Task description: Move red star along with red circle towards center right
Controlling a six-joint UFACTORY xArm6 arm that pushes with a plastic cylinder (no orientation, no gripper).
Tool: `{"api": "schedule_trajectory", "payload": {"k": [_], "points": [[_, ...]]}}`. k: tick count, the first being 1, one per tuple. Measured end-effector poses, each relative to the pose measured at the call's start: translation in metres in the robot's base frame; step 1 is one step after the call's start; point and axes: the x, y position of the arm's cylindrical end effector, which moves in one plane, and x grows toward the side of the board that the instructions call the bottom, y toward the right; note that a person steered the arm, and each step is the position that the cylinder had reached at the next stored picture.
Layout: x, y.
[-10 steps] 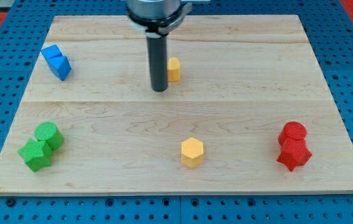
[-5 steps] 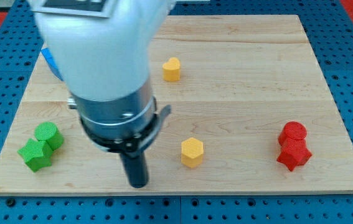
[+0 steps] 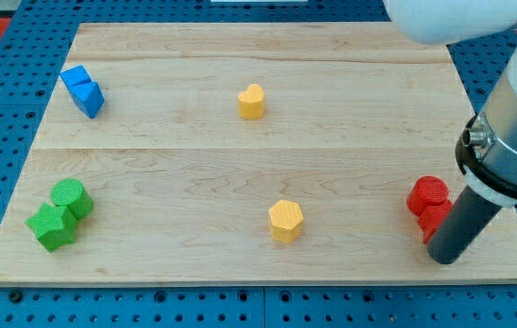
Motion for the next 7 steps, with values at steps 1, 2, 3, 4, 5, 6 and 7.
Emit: {"api": "schedule_trajectory", "payload": {"k": [1,2,3,4,5,6,7], "points": [[0.0,0.008],[-0.006,0.028],[-0.02,0.03],[-0.039,0.027],[-0.066,0.018],[-0.097,-0.001],[-0.126,-0.032]]}}
